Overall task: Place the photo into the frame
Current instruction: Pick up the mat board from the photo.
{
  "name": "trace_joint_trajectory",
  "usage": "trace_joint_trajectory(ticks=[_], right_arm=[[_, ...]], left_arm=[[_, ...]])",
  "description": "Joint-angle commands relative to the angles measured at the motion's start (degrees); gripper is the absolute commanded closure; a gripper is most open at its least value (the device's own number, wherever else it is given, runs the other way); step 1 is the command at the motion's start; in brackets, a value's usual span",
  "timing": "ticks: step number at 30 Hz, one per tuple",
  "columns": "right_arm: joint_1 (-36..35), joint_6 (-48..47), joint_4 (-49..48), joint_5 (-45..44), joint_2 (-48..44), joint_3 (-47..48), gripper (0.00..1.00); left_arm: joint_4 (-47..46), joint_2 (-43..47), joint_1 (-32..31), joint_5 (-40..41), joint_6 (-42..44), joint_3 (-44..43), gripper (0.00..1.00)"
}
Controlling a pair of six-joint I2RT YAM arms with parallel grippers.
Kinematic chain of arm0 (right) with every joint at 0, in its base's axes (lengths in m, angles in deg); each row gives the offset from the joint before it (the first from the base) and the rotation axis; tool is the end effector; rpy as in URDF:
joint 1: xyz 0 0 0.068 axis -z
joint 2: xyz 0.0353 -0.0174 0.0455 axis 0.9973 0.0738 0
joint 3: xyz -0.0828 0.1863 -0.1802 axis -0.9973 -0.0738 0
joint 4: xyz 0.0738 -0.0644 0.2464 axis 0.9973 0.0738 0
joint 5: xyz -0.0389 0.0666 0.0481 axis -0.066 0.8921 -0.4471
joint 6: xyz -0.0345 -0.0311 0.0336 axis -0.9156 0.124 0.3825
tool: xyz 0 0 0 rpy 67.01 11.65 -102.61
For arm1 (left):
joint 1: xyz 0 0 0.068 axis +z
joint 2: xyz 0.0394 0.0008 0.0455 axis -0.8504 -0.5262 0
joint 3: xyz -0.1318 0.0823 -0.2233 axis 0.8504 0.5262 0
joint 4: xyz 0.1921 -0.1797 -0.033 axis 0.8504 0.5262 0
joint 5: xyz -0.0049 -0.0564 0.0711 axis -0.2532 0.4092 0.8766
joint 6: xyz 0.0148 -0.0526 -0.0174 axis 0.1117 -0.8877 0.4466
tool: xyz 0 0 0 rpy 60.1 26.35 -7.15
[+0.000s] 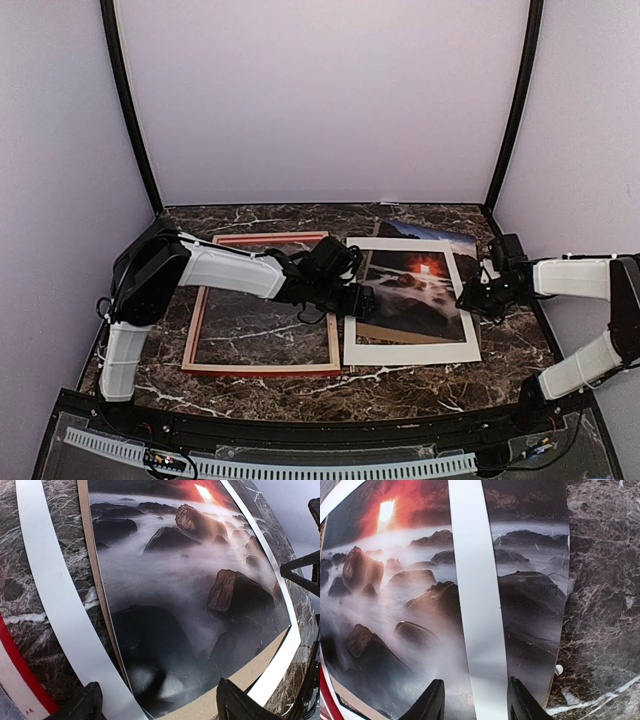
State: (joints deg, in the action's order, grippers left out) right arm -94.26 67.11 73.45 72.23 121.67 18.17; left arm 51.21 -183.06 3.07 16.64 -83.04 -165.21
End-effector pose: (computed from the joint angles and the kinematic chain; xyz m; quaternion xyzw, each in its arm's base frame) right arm 0.2436 0.0418 0.1468 0.1264 0.9565 0.1355 0.2252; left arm 0.2768 -0.4042 0.1458 0.1828 0.8880 -0.3248 0.2692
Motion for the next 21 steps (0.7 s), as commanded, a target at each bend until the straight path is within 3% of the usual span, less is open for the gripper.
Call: trace_joint_trajectory(ticks=[1,12,21], right_arm=[[0.3,-0.3,-0.3,-2.6,-2.2,0.0,0.56],[0.4,-1.0,-1.1,-1.8,0.0,0.1,0.53],[0.4,-1.0,-2.1,-0.1,1.8,-0.3,0.53]], left_arm=[[8.5,-2.6,-0.8,3.6,-1.0,-0.6,0.19],[12.3,-0.9,-0.8,10.3,-1.5,0.8,0.17],[11.2,-2.2,-0.8,8.5,-1.4,1.0,0.16]])
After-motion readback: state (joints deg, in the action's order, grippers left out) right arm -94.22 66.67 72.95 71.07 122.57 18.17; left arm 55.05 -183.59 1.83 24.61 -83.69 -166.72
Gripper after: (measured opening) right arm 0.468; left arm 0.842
